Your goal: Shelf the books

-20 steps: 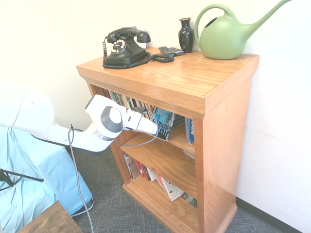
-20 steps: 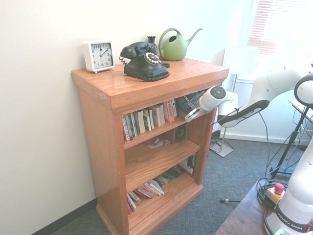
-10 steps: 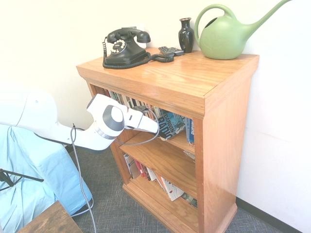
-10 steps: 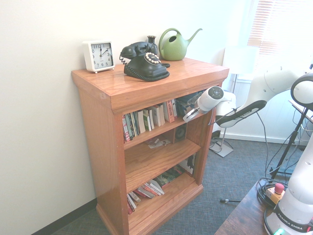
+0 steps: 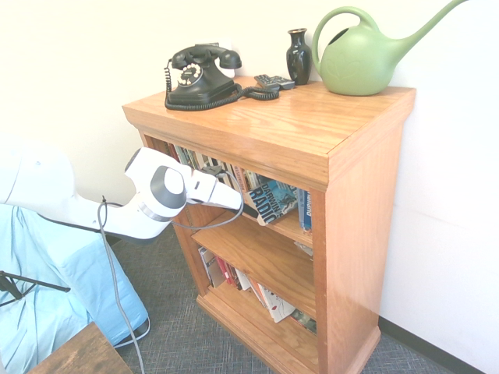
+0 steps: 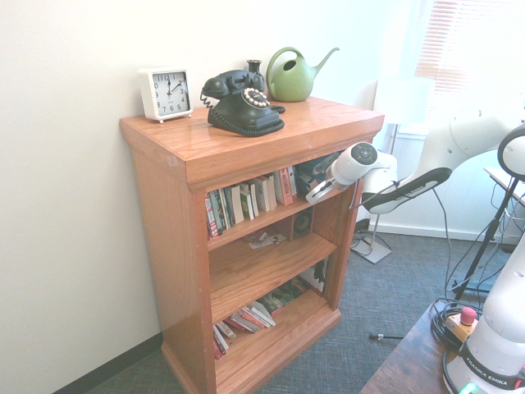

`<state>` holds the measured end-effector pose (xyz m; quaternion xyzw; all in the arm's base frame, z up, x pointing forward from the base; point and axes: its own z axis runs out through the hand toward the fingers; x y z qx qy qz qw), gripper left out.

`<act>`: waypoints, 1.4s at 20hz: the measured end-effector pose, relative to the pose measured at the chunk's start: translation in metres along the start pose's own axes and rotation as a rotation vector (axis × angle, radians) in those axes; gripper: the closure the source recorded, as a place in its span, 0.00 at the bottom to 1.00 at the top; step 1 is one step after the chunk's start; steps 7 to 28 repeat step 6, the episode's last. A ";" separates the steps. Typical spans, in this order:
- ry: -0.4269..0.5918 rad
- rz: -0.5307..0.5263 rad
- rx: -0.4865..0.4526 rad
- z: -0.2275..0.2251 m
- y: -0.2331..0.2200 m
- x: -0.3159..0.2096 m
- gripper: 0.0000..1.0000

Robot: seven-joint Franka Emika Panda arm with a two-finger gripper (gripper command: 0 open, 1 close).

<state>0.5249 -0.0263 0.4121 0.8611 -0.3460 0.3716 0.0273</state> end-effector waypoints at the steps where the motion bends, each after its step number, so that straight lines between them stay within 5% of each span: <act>1: -0.008 0.004 0.002 -0.010 0.004 -0.006 0.00; 6: -0.092 0.032 0.013 -0.056 0.027 -0.040 0.00; 28: -0.092 0.032 0.013 -0.056 0.027 -0.040 0.00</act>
